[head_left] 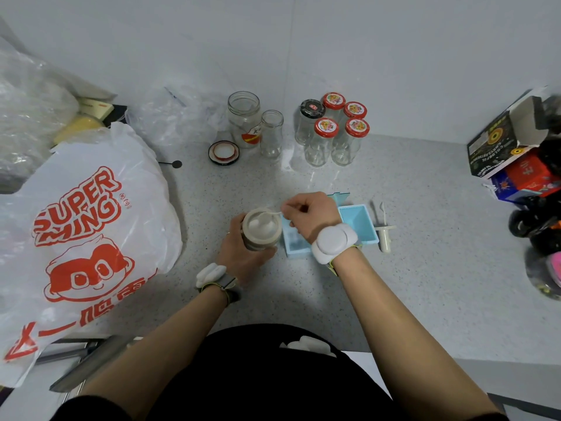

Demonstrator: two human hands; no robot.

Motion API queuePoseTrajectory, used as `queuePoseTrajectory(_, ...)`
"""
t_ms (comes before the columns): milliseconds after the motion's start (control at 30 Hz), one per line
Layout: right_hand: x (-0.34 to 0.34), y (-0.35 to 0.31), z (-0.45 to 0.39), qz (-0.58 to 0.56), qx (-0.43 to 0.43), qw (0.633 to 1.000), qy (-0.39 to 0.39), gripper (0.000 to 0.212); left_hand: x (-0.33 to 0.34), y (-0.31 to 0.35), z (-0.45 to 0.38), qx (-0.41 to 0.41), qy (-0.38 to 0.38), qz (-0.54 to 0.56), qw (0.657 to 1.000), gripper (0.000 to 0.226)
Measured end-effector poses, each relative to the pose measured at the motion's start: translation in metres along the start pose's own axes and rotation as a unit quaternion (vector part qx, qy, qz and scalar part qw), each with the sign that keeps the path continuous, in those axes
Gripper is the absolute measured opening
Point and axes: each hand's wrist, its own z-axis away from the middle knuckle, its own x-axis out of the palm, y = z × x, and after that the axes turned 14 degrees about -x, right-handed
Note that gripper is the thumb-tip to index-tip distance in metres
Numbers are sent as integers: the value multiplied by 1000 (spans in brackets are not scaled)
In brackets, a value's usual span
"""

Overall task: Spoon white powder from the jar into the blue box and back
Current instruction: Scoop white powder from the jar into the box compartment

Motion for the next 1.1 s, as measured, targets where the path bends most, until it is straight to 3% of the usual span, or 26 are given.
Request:
queuePoseTrajectory(167, -2, 3, 6, 10, -12, 1000, 0, 10, 2, -3, -1, 3, 3, 4, 1000, 83)
queuePoseTrajectory(333, -15, 12, 6, 0, 11, 996, 93, 16, 1, -4, -3, 2, -5, 16, 1000, 81)
queuePoseTrajectory(433, -24, 23, 9, 66, 5, 992, 108, 19, 1, -4, -2, 3, -6, 12, 1000, 82)
queuePoseTrajectory(667, -20, 46, 18, 222, -87, 965, -113, 26, 0, -1, 1, 2, -8, 8, 1000, 84)
queuePoseTrajectory(767, -18, 50, 13, 252, -83, 949, -173, 17, -1, -1, 1, 0, -9, 7, 1000, 82)
queuePoseTrajectory(1100, -23, 45, 9, 262, -54, 941, -210, 21, 0, 0, 2, 5, -9, 19, 1000, 79)
